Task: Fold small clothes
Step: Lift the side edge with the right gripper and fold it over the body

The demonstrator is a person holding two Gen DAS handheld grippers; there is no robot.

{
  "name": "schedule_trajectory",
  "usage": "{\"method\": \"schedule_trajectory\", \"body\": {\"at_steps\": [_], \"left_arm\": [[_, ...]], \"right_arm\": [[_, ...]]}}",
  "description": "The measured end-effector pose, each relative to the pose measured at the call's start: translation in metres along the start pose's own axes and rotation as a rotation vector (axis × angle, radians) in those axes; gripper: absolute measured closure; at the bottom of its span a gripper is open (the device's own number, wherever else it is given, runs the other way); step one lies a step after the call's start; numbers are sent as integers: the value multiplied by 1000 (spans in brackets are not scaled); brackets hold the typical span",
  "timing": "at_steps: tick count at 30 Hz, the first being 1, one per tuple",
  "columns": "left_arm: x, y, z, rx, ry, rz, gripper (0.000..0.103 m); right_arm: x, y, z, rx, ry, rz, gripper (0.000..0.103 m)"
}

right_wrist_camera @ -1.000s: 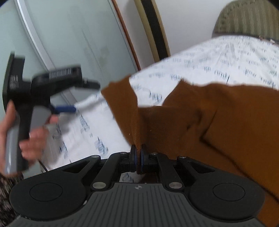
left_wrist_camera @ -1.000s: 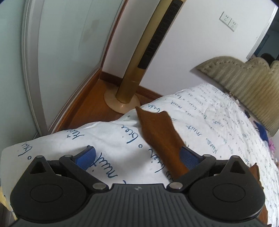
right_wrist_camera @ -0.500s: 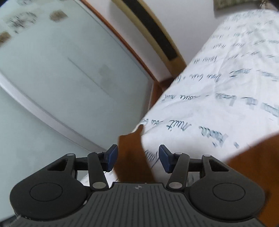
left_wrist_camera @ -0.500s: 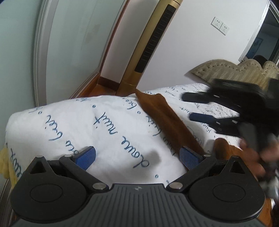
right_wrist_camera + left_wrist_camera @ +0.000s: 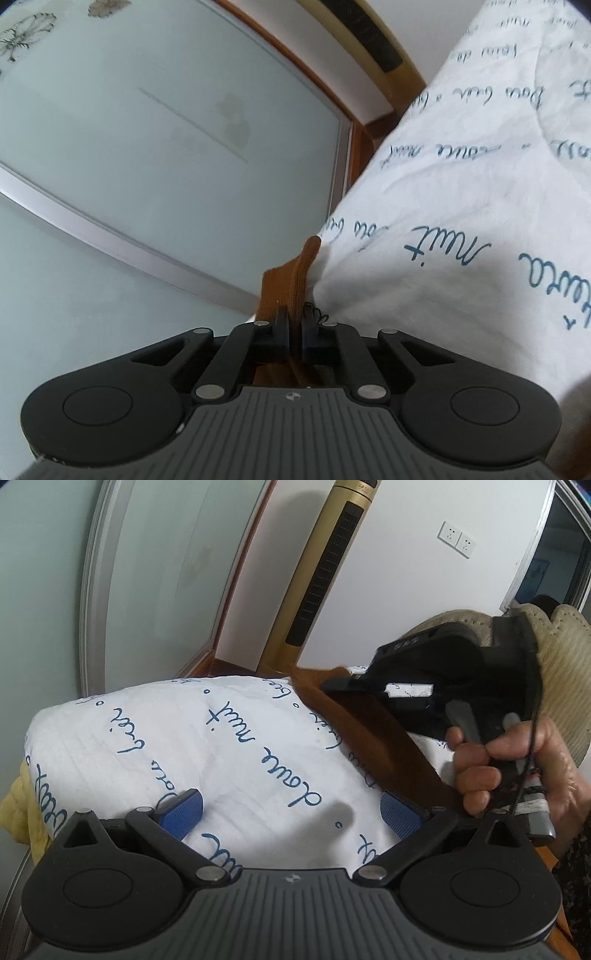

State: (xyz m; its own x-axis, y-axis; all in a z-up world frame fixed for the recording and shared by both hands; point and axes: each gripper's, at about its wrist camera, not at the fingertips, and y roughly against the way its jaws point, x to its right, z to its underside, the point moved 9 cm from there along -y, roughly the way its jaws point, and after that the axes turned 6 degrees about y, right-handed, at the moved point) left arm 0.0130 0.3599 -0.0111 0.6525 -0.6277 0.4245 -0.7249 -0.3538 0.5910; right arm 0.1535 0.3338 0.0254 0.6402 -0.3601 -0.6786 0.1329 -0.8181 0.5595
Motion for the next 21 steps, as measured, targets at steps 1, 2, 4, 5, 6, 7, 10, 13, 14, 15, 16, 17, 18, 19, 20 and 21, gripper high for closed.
{"method": "schedule_trajectory", "body": {"at_steps": [1, 2, 4, 5, 6, 7, 10, 13, 14, 15, 16, 17, 18, 19, 20, 21], "left_arm": [[1, 0, 1, -4, 0, 6, 0], [3, 1, 1, -6, 0, 15, 0], [9, 5, 4, -16, -7, 42, 0], [16, 6, 6, -26, -19, 69, 0], [23, 8, 9, -40, -34, 103, 0], [31, 9, 13, -56, -46, 135, 0], [62, 12, 29, -87, -112, 212, 0], [95, 10, 43, -99, -183, 250, 0], [105, 7, 47, -106, -193, 261, 0], [116, 4, 52, -119, -203, 266, 0], [123, 1, 57, -125, -214, 268, 0], [129, -5, 60, -123, -216, 249, 0], [134, -11, 63, -128, -211, 218, 0], [141, -15, 67, -133, -213, 212, 0], [147, -19, 69, -131, -213, 219, 0], [152, -24, 72, -128, -207, 209, 0]], "right_arm": [[-4, 9, 2, 21, 11, -5, 92], [-7, 18, 2, 41, 17, -7, 92], [-11, 41, -3, 90, 22, -17, 92], [-14, 54, -4, 114, 26, -23, 92], [-16, 68, -8, 138, 31, -28, 92], [-17, 81, -11, 161, 37, -35, 92], [-19, 125, -15, 243, 43, -46, 92], [-20, 166, -19, 322, 43, -39, 92], [-20, 180, -17, 348, 45, -37, 92], [-19, 194, -16, 374, 47, -26, 92], [-18, 209, -12, 400, 46, -19, 92], [-17, 223, -9, 428, 42, -20, 92], [-13, 233, -13, 452, 38, -17, 92], [-10, 243, -11, 478, 39, -5, 92], [-8, 256, -8, 505, 36, 0, 92], [-5, 269, -5, 535, 28, -2, 92]]}}
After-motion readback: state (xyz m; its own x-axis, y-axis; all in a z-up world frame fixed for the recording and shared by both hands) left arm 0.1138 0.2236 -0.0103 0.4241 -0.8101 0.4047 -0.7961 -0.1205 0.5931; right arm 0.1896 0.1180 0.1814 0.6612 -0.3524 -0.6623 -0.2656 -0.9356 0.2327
